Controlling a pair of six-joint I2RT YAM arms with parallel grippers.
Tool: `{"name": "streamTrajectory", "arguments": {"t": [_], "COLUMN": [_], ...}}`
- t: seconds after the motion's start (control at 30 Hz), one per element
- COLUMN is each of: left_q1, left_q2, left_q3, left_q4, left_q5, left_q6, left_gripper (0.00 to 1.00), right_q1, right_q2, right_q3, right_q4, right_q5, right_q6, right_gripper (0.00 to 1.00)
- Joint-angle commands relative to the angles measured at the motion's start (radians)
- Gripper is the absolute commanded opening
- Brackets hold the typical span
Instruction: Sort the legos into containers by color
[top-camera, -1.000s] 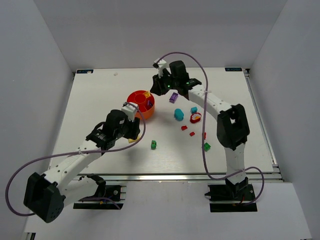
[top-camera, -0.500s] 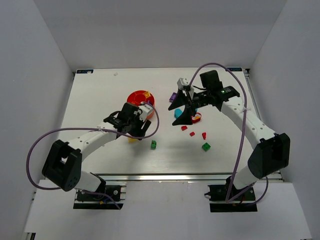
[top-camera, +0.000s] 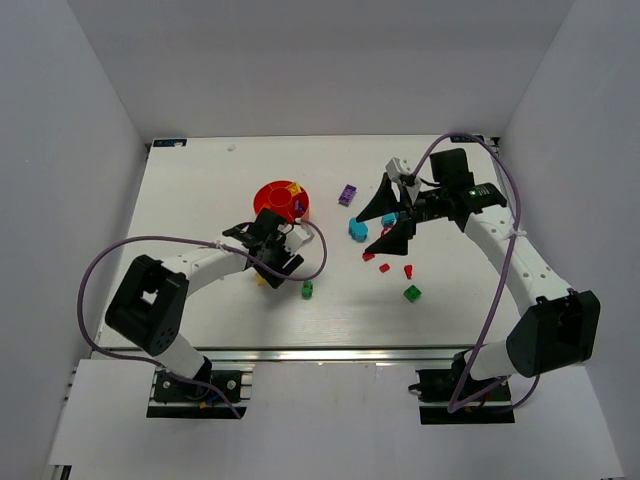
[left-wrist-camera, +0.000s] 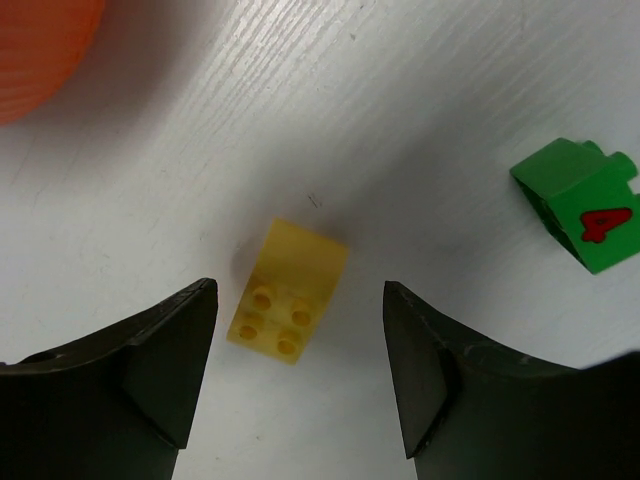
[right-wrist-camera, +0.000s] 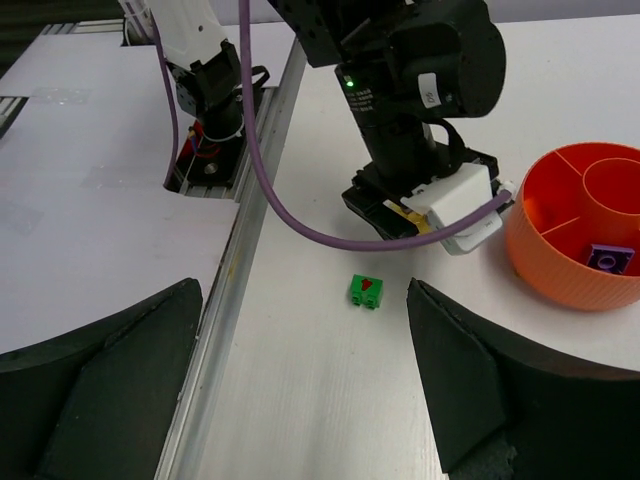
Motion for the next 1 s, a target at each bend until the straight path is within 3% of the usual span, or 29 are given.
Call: {"name": "streamTrajectory", "arguments": {"t": [0.0,0.37,0.6,0.73,0.77,0.97], "left_q1": [0.005,0.005,0.005,0.005,0.005,0.005], "left_q2": [0.032,0.11,-0.017,-0.183,-0.222,-0.451], "left_q3": [0.054,0.081,0.138,0.127,0.121,0.042], "left_q4": [-0.005,-0.031,-0.083,-0.039,-0.016,0.216], "left_q5": [-0.022,-0.005,0.02,0.098,0.121,0.191], "left_q6": [0.045,0.039,-0.001,-0.041,-0.068,-0.224], "left_gripper": [0.77,0.56,0.23,0.15,0.13,0.11], "right_q1": [-0.017,-0.068,-0.077,-0.071,-0.069,-0.064], "right_q2": [-0.018,-0.012,0.011,0.01,0.005,-0.032], "right_q3": [-0.018,-0.027,-0.021,-0.056,-0.07,-0.174], "right_q4": [0.017,-0.001,0.008,0.128,0.225,0.481], "right_q5": [-0.067,-0.115,-0.057,0.007,0.029,0.202], "right_q6": [-0.015,-0.034,0.006,0.157,0.211,0.504], "right_gripper": [0.88,0.88,0.81,0.7,0.68,0.56]}}
